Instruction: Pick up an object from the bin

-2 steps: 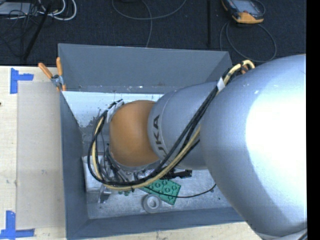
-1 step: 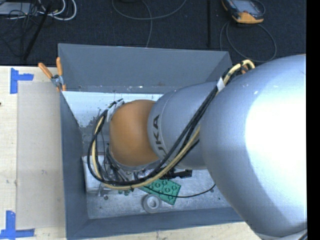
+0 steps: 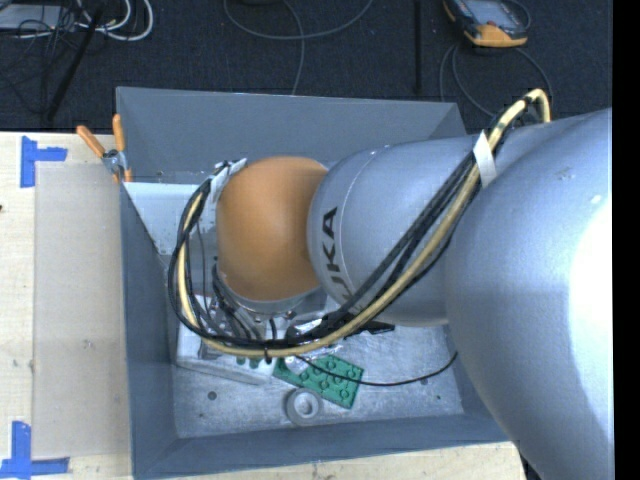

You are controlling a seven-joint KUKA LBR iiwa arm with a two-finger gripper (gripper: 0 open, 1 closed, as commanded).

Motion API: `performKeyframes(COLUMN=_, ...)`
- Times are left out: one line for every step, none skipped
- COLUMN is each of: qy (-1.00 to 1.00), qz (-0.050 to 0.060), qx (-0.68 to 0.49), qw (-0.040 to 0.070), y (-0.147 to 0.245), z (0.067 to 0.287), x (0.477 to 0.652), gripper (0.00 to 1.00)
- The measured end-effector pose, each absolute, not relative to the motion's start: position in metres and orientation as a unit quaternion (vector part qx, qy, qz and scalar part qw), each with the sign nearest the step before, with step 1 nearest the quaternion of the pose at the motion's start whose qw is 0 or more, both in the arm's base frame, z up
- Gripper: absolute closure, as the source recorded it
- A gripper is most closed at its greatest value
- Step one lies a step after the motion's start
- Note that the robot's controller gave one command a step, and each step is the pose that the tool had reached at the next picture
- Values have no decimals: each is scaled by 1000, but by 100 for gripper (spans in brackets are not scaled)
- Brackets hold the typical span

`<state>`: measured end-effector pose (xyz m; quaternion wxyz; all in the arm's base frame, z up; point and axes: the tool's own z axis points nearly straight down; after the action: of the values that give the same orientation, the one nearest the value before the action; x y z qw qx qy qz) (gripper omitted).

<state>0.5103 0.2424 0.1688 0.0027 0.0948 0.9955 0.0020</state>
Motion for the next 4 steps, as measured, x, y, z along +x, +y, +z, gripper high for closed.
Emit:
performKeyframes(qy=1000, qz=-3, qx=3, qw=-4, y=155, z=119, x=475, gripper=100)
performKeyframes(qy=985, qz=0, qx=-173, qw=1, y=130, z=170, x=485, gripper=100)
performKeyframes(qy=985, qz=0, qx=-172, qw=0, y=130, z=169, x=485, gripper=0)
performKeyframes(qy=804, qz=2, qx=-595, qw=4, y=76, z=82, x=506, gripper=0)
